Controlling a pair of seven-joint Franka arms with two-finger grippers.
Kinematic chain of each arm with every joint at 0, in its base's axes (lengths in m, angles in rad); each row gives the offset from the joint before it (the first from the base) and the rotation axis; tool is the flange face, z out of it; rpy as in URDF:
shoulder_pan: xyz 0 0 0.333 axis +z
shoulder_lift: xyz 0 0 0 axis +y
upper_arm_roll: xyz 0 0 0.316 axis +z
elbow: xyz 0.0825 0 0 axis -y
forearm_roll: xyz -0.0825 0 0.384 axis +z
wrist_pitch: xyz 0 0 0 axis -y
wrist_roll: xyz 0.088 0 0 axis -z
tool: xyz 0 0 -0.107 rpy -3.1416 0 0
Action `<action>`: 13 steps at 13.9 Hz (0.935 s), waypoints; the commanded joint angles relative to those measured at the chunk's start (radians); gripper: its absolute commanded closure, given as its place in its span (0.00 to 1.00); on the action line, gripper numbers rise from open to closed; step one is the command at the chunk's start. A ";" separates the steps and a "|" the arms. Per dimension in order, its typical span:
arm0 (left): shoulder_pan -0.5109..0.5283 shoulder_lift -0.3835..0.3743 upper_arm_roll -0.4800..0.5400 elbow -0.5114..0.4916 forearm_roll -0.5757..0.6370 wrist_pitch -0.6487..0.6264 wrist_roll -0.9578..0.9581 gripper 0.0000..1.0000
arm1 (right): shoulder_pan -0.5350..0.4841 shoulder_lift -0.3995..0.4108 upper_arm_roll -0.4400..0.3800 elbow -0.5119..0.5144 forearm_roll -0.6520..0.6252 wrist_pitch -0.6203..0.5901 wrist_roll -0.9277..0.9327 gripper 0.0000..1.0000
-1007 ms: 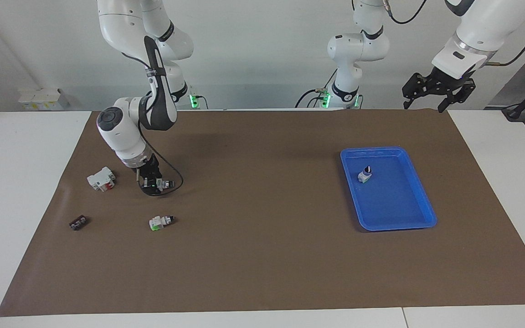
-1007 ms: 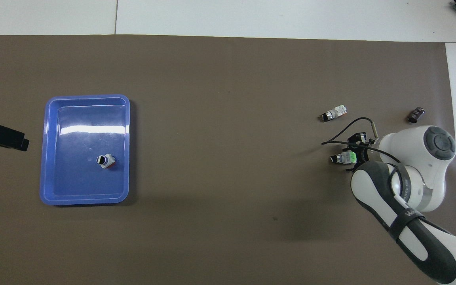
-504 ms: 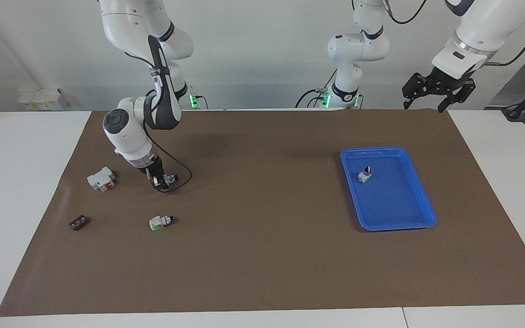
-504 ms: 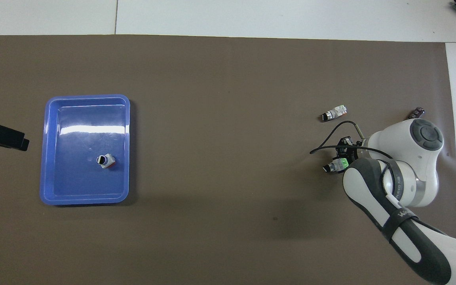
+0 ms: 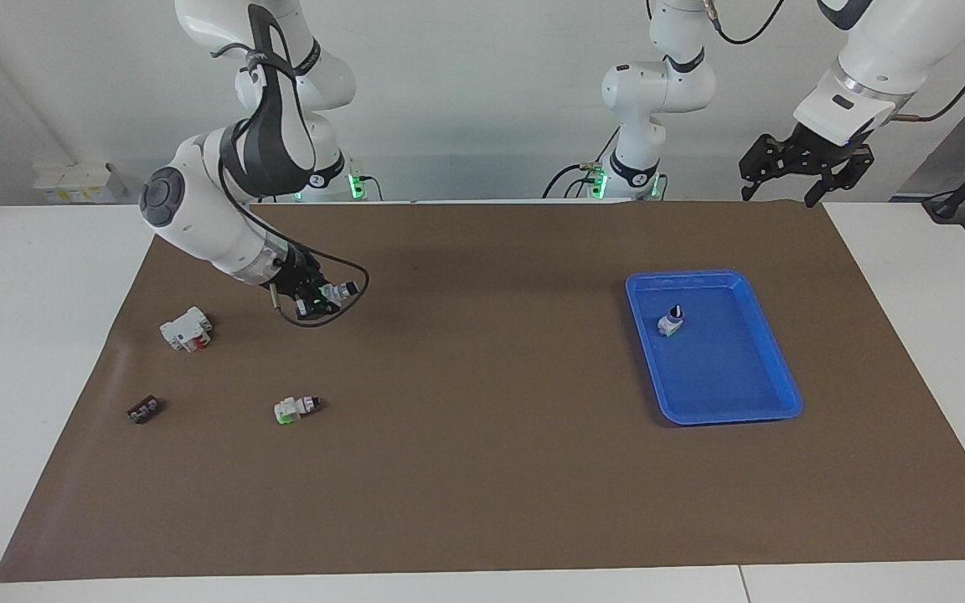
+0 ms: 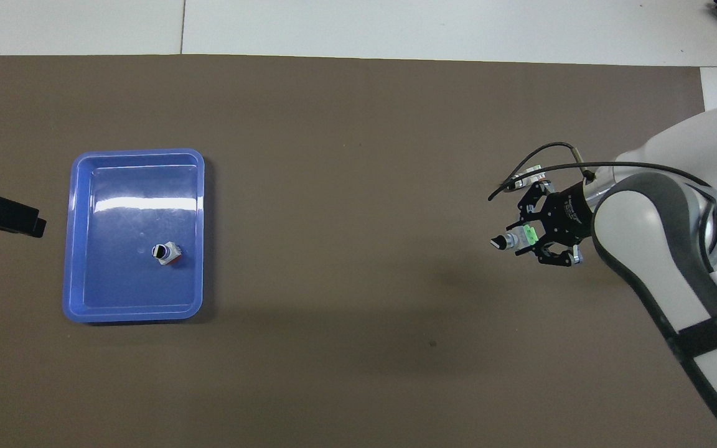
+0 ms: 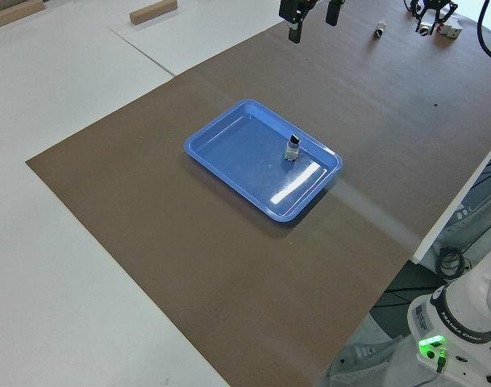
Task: Turn and place switch with both arms
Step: 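Lift the switch with the right gripper and carry it toward the tray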
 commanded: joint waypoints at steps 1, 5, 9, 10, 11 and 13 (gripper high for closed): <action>0.006 -0.030 -0.005 -0.036 0.018 0.019 0.000 0.00 | 0.003 0.001 0.068 0.084 0.152 -0.050 0.071 1.00; -0.003 -0.030 -0.008 -0.036 0.018 0.019 0.000 0.00 | 0.006 -0.001 0.162 0.242 0.318 -0.067 0.299 1.00; -0.009 -0.032 -0.012 -0.037 0.015 0.022 -0.001 0.00 | 0.113 0.007 0.185 0.257 0.397 0.089 0.383 1.00; -0.013 -0.032 -0.017 -0.033 -0.003 0.021 -0.004 0.00 | 0.144 0.008 0.185 0.257 0.403 0.126 0.399 1.00; -0.013 -0.032 -0.017 -0.033 -0.056 0.017 -0.021 0.00 | 0.175 0.008 0.185 0.257 0.430 0.170 0.400 1.00; -0.014 -0.033 -0.020 -0.033 -0.144 0.013 -0.107 0.00 | 0.207 0.008 0.184 0.243 0.438 0.230 0.401 1.00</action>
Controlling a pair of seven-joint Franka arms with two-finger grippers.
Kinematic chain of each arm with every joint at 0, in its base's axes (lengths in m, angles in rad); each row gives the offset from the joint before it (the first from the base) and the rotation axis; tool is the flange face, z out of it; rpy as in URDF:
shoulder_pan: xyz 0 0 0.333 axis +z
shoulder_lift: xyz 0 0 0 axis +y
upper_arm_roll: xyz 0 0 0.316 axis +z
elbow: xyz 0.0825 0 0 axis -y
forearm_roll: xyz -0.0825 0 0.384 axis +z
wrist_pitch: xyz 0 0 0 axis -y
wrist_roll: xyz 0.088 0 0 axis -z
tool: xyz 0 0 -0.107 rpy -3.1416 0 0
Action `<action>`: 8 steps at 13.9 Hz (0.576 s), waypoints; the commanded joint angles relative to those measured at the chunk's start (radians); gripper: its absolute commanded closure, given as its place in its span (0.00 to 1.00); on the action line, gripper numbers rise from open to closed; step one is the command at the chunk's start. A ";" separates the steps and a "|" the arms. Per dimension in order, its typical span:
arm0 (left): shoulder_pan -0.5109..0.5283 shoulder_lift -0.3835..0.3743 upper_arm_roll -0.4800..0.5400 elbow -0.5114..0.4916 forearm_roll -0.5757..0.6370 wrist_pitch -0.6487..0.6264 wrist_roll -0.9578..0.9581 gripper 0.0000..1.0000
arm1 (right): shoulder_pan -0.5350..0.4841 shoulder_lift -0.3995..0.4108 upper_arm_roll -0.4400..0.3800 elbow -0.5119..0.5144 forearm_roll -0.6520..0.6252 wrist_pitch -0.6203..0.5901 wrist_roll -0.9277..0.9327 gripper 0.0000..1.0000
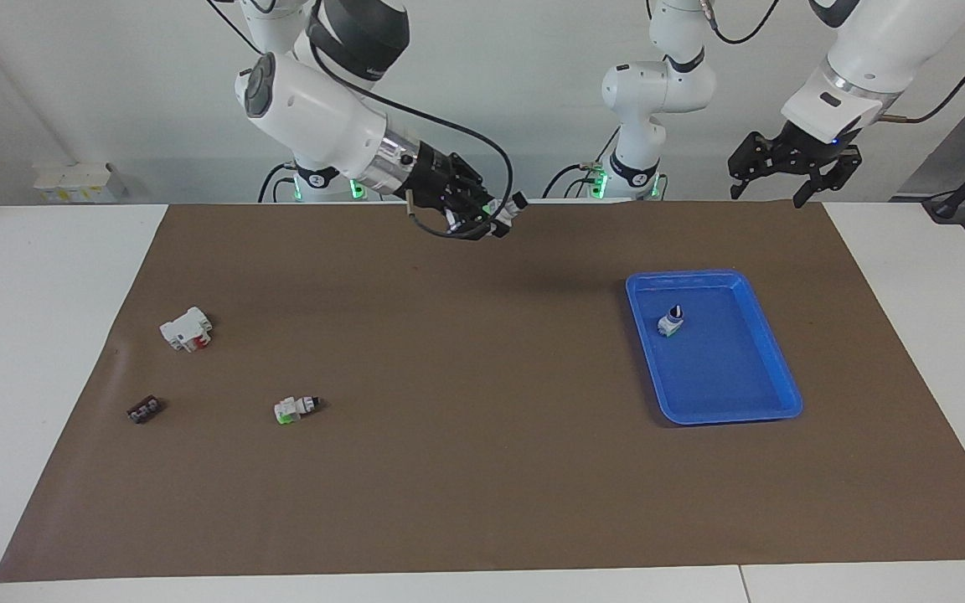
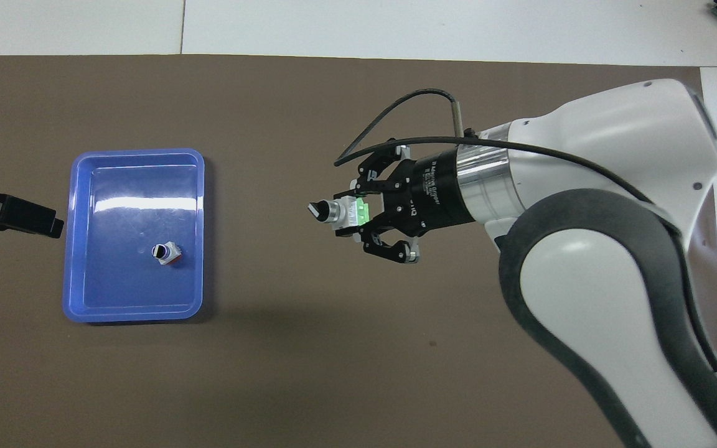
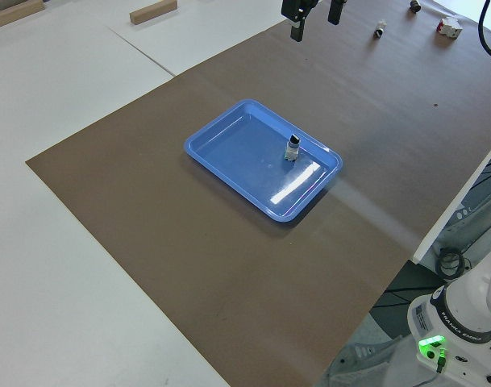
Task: Turn and place switch with both arms
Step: 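Lift the switch with the right gripper and carry it toward the tray, then hold the switch with the right gripper while the left gripper reaches it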
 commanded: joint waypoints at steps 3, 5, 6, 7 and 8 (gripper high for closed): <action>-0.013 -0.032 -0.067 -0.033 -0.108 0.016 -0.263 0.01 | 0.015 0.005 0.002 -0.002 0.026 0.042 0.008 1.00; -0.011 -0.032 -0.078 -0.034 -0.224 0.024 -0.417 0.03 | 0.018 0.005 0.002 -0.002 0.026 0.043 0.008 1.00; -0.010 -0.032 -0.078 -0.034 -0.302 0.024 -0.498 0.03 | 0.021 0.004 0.004 -0.003 0.026 0.043 0.008 1.00; -0.009 -0.033 -0.076 -0.037 -0.352 0.027 -0.572 0.04 | 0.039 0.005 0.002 -0.003 0.026 0.043 0.008 1.00; -0.013 -0.033 -0.079 -0.039 -0.376 0.039 -0.642 0.04 | 0.047 0.005 0.002 -0.006 0.026 0.046 0.010 1.00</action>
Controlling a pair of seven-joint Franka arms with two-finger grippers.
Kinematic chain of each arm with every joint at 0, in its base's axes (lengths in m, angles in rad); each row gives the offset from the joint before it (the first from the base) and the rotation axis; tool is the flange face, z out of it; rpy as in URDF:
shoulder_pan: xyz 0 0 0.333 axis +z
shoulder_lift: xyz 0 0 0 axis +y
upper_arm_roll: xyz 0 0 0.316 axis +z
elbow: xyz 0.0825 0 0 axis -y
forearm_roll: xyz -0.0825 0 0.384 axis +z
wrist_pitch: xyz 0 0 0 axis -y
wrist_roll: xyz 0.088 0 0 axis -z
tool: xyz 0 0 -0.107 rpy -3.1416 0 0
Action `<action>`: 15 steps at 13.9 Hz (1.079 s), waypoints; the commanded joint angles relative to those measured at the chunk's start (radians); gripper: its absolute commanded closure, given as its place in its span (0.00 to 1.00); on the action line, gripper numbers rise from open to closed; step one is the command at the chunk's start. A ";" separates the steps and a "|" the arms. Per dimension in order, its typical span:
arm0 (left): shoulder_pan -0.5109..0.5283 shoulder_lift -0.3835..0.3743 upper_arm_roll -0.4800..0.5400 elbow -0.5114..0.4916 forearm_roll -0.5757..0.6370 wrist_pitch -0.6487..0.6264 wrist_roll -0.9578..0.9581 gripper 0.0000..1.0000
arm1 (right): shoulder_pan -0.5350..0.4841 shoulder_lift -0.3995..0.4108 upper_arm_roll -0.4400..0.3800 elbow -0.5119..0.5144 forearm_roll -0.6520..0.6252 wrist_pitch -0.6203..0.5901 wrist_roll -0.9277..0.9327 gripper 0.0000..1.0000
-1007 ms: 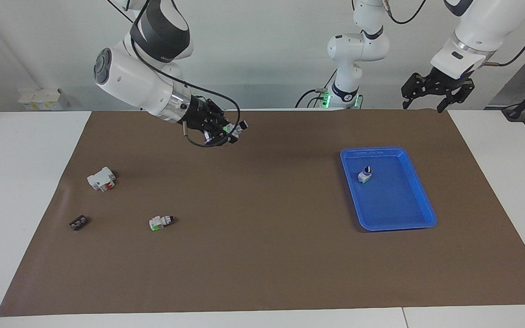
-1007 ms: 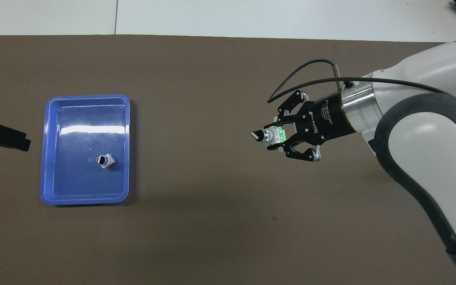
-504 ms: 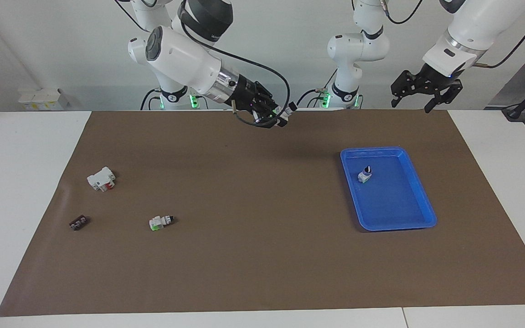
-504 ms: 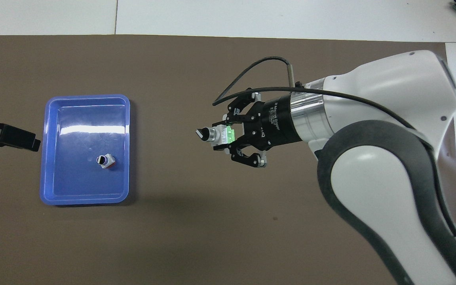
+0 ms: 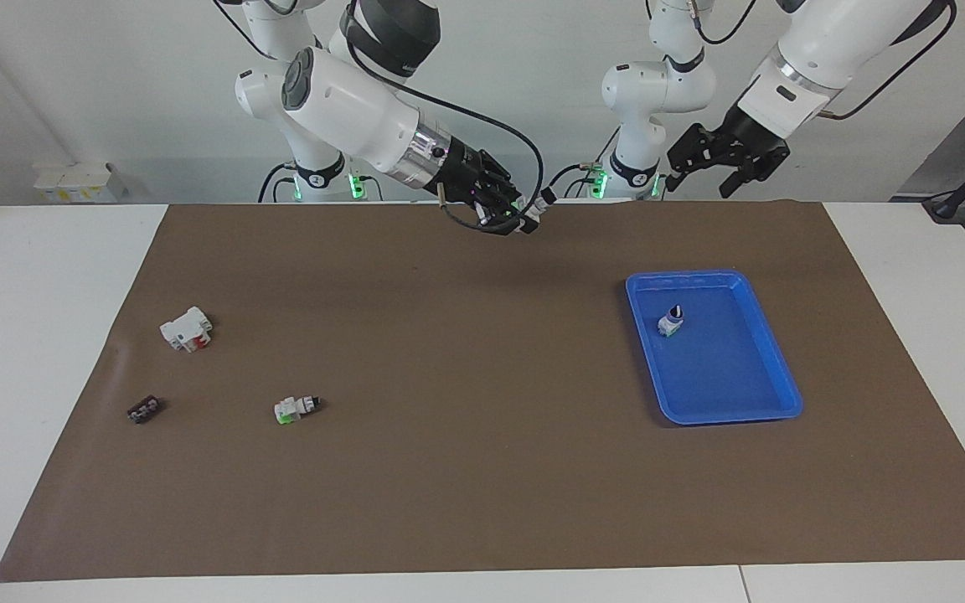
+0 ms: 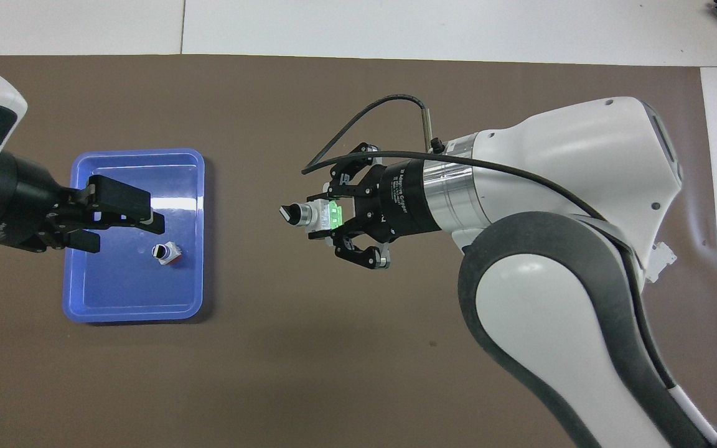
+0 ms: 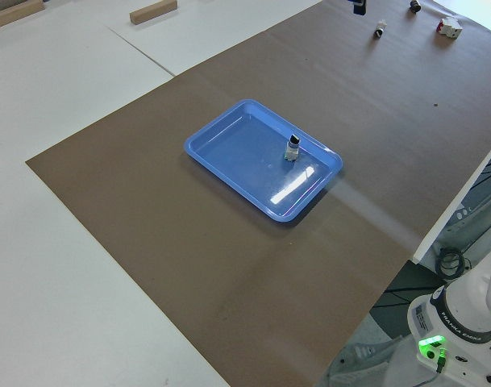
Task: Turn and place switch with both arms
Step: 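Hold the switch with the right gripper while the left gripper reaches it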
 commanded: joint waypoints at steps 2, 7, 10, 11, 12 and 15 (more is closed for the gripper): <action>-0.009 -0.030 -0.012 -0.054 -0.114 0.093 -0.270 0.05 | 0.028 -0.005 0.003 -0.017 0.020 0.030 0.016 1.00; -0.010 -0.076 -0.064 -0.164 -0.230 0.215 -0.447 0.11 | 0.038 -0.005 0.003 -0.018 0.017 0.030 0.018 1.00; -0.010 -0.109 -0.081 -0.238 -0.292 0.283 -0.507 0.19 | 0.038 -0.005 0.003 -0.018 0.017 0.030 0.018 1.00; -0.009 -0.114 -0.084 -0.244 -0.302 0.301 -0.521 0.20 | 0.038 -0.005 0.003 -0.018 0.017 0.030 0.018 1.00; -0.009 -0.116 -0.084 -0.247 -0.313 0.315 -0.536 0.27 | 0.037 -0.006 0.003 -0.021 0.017 0.028 0.018 1.00; -0.013 -0.132 -0.109 -0.292 -0.350 0.364 -0.563 0.36 | 0.037 -0.006 0.003 -0.023 0.017 0.031 0.018 1.00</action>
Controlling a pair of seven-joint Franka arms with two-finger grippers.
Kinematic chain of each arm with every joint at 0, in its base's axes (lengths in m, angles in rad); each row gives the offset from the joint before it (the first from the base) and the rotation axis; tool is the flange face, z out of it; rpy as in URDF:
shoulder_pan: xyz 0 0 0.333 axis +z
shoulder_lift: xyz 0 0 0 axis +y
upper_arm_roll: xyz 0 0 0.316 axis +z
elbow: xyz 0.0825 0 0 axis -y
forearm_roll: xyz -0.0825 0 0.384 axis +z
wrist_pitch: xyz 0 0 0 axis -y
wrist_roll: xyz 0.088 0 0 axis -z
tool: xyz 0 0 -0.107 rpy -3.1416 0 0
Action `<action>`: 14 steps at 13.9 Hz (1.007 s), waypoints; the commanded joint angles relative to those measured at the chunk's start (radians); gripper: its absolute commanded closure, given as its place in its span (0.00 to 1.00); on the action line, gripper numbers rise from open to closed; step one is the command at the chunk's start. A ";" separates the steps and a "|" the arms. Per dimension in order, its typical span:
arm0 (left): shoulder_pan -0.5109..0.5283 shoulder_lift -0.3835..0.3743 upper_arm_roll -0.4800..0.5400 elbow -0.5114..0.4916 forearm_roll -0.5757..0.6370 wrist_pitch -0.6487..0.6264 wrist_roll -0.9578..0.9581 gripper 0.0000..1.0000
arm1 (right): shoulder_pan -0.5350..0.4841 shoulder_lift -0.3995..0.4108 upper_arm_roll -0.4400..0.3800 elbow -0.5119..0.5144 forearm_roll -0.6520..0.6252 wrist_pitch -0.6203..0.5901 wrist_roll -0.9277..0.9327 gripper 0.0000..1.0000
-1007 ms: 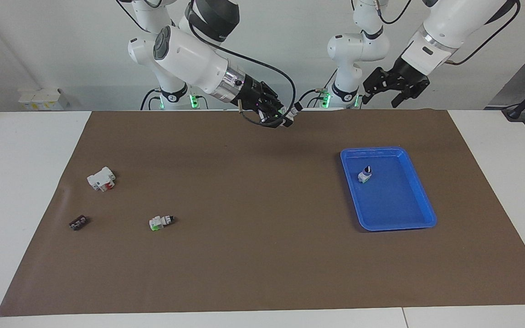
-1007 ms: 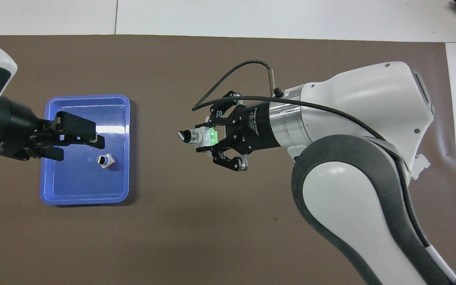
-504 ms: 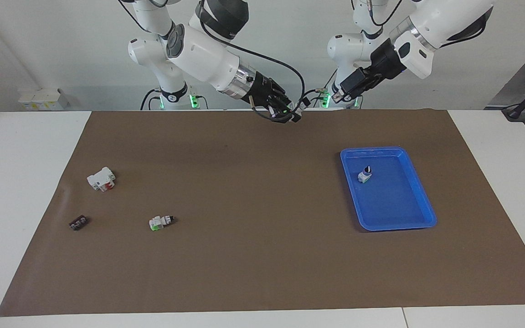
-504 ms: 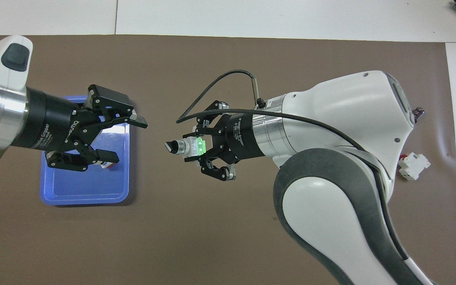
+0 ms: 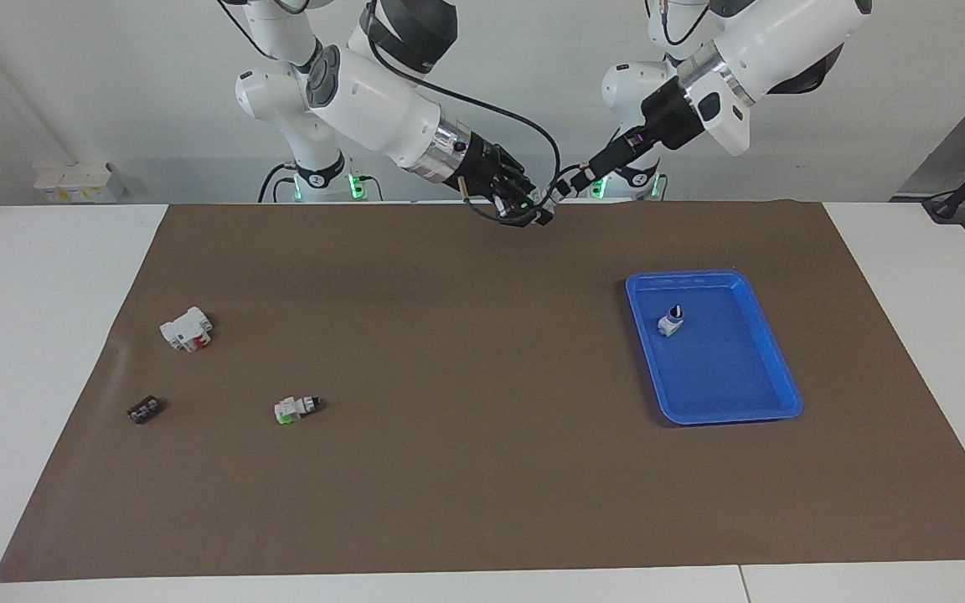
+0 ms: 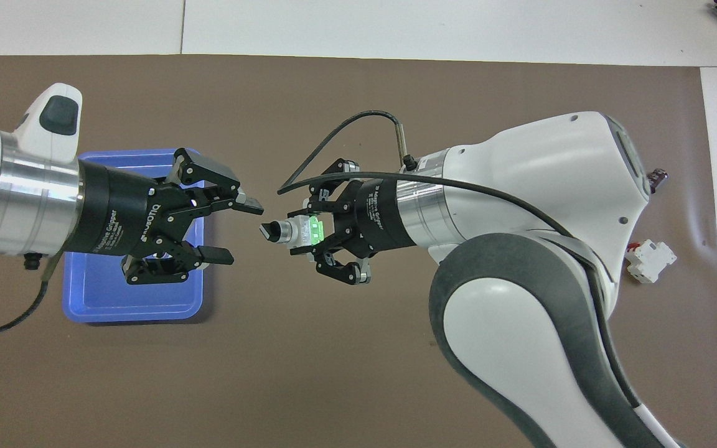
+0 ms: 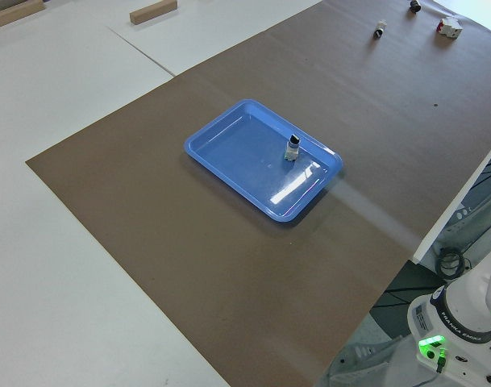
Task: Turn and place switch with both arms
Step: 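Hold the switch with the right gripper while the left gripper reaches it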
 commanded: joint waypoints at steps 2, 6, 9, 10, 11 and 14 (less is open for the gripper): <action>-0.012 -0.056 -0.015 -0.089 -0.033 0.073 -0.022 0.37 | 0.001 -0.007 0.003 -0.014 0.017 0.017 0.016 1.00; -0.014 -0.056 -0.017 -0.095 -0.033 0.081 -0.019 0.52 | 0.001 -0.007 0.003 -0.014 0.017 0.019 0.016 1.00; -0.020 -0.059 -0.019 -0.104 -0.033 0.115 -0.019 0.66 | 0.001 -0.007 0.003 -0.014 0.017 0.017 0.016 1.00; -0.020 -0.060 -0.019 -0.112 -0.033 0.142 -0.019 0.66 | 0.001 -0.007 0.003 -0.014 0.017 0.017 0.016 1.00; -0.026 -0.062 -0.019 -0.118 -0.033 0.164 -0.019 0.66 | 0.001 -0.007 0.003 -0.015 0.017 0.017 0.016 1.00; -0.032 -0.062 -0.020 -0.124 -0.033 0.193 -0.019 0.66 | 0.001 -0.008 0.003 -0.020 0.017 0.017 0.016 1.00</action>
